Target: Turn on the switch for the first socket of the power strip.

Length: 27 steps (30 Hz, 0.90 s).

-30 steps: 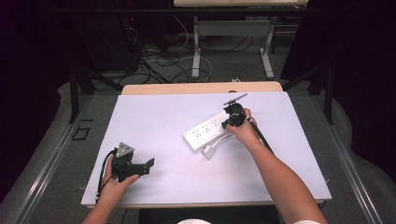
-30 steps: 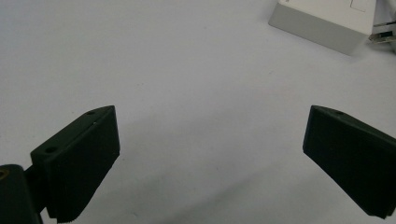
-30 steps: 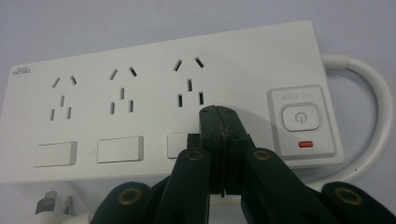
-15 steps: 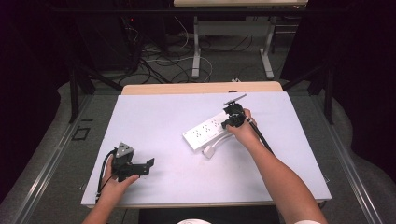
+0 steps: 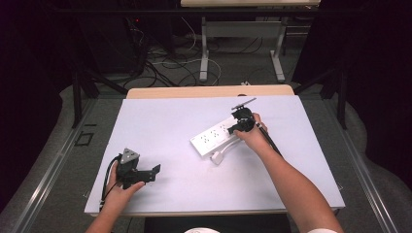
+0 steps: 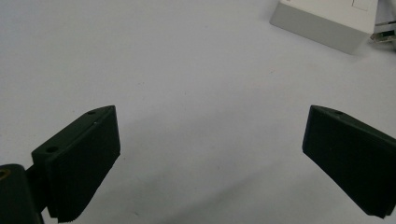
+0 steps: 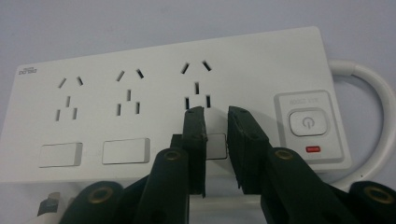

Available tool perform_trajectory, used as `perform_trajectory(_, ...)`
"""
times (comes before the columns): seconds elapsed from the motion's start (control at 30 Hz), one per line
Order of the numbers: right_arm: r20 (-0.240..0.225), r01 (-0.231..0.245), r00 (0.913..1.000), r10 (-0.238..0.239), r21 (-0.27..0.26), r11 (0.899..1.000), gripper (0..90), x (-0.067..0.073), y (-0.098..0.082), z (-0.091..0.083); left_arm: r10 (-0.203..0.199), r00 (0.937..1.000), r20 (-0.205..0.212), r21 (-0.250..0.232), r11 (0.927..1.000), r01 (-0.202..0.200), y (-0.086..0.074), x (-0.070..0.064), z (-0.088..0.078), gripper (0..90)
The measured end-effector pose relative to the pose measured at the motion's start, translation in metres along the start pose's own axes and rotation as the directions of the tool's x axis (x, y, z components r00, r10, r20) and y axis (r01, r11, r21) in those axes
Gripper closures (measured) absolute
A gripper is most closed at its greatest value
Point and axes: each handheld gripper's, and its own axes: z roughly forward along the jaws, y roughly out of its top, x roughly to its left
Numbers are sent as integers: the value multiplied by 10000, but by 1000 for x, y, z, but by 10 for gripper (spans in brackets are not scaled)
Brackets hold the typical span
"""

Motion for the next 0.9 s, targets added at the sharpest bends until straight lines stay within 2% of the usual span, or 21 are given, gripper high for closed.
perform_trajectory(0.07, -3, 158, 9999, -158, -50, 9999, 718, -1, -1, 0, -4, 10000, -1, 1, 10000, 4, 0, 0, 0, 41)
perform_trajectory(0.2, 122, 64, 9999, -64, -61, 10000, 675, 2, -1, -1, -10, 10000, -12, -16, 10000, 10, 0, 0, 0, 42)
perform_trajectory(0.23, -31, 155, 9999, -157, -328, 9993, 666, 1, -1, 0, -3, 10000, -9, -26, 10000, 3, 0, 0, 0, 43)
perform_trajectory(0.27, 82, 209, 9997, -208, -131, 9997, 652, 2, -1, -2, 18, 10000, -16, -27, 10000, -18, 0, 0, 0, 43)
perform_trajectory(0.4, 35, 422, 9991, -422, -236, 9988, 577, 3, -1, -3, 21, 10000, -25, -26, 10000, -21, 0, 0, 0, 43)
perform_trajectory(0.43, 30, 452, 9990, -451, -429, 9981, 561, 4, -2, -3, 23, 10000, -26, -25, 10000, -23, 0, 0, 0, 44)
perform_trajectory(0.57, 5, 544, 9985, -545, -365, 9979, 496, 5, -2, -6, 5, 10000, -33, 6, 10000, -5, 0, 0, 0, 44)
perform_trajectory(0.7, 157, 1041, 9945, -1034, -513, 9932, 442, 8, -2, -9, 26, 10000, -64, -54, 10000, -26, 0, 0, 0, 46)
perform_trajectory(0.9, 499, 1074, 9932, -1055, -373, 9935, 406, 9, -3, -9, 4, 10000, -92, -102, 9999, -5, 0, -1, 0, 47)
